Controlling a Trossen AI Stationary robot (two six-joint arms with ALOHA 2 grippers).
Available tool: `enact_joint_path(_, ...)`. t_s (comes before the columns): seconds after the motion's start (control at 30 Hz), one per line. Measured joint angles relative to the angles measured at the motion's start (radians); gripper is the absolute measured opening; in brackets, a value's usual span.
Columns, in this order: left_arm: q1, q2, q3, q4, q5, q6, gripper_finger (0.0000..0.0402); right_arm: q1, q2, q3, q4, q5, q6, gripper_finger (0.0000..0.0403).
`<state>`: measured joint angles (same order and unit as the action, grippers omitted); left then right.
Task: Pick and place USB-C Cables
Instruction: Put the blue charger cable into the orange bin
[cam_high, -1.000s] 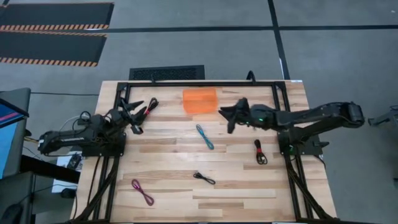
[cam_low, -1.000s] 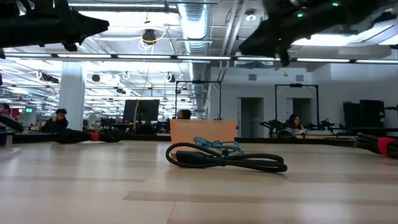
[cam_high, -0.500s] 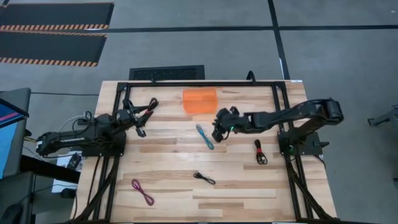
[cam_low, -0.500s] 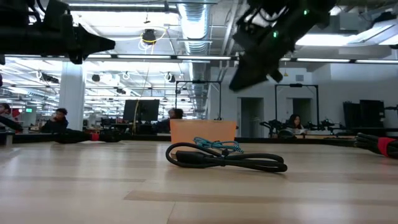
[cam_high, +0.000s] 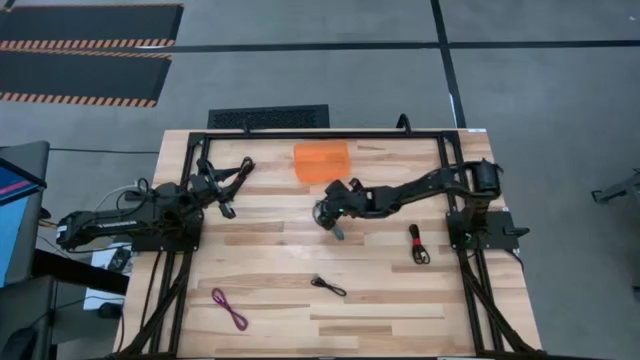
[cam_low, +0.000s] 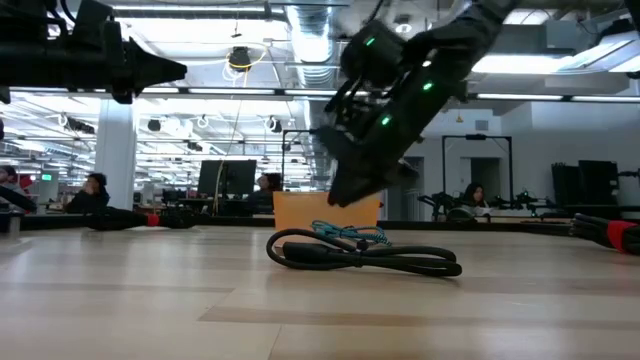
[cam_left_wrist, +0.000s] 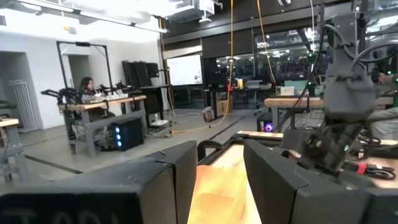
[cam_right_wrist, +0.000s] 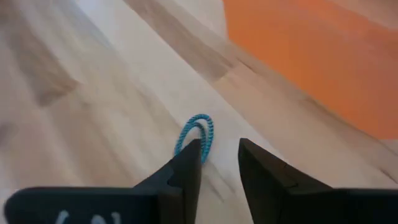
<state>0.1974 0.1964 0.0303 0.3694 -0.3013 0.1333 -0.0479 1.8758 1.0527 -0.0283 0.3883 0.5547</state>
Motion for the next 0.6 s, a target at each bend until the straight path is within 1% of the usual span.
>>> enact_joint_path(0.07, 0.0, 0.0, 0.0, -0.006, -0.001, 0.007, 0.0125, -0.001, 0.027, 0.042, -0.093, 0.001, 0.017, 0.0153)
enact_joint_path(0.1, 0.0, 0.0, 0.0, -0.009, -0.001, 0.017, 0.0125, 0.0, 0.046, 0.069, -0.104, -0.007, 0.02, 0.0161)
enact_joint_path(0.17, 0.0, 0.003, 0.0, -0.015, -0.003, 0.032, 0.0125, 0.007, 0.069, 0.096, -0.153, -0.053, 0.018, 0.0175)
enact_joint_path(0.3, 0.0, 0.019, 0.0, -0.022, -0.016, 0.028, 0.0125, 0.016, 0.121, 0.132, -0.155, -0.117, 0.017, 0.0193)
enact_joint_path(0.47, 0.0, 0.036, 0.0, -0.028, -0.017, 0.014, 0.0125, 0.017, 0.126, 0.141, -0.163, -0.125, 0.015, 0.0198)
enact_joint_path(0.6, 0.0, 0.04, 0.0, -0.023, -0.018, 0.011, 0.0125, 0.016, 0.106, 0.141, -0.186, -0.126, 0.012, 0.0184)
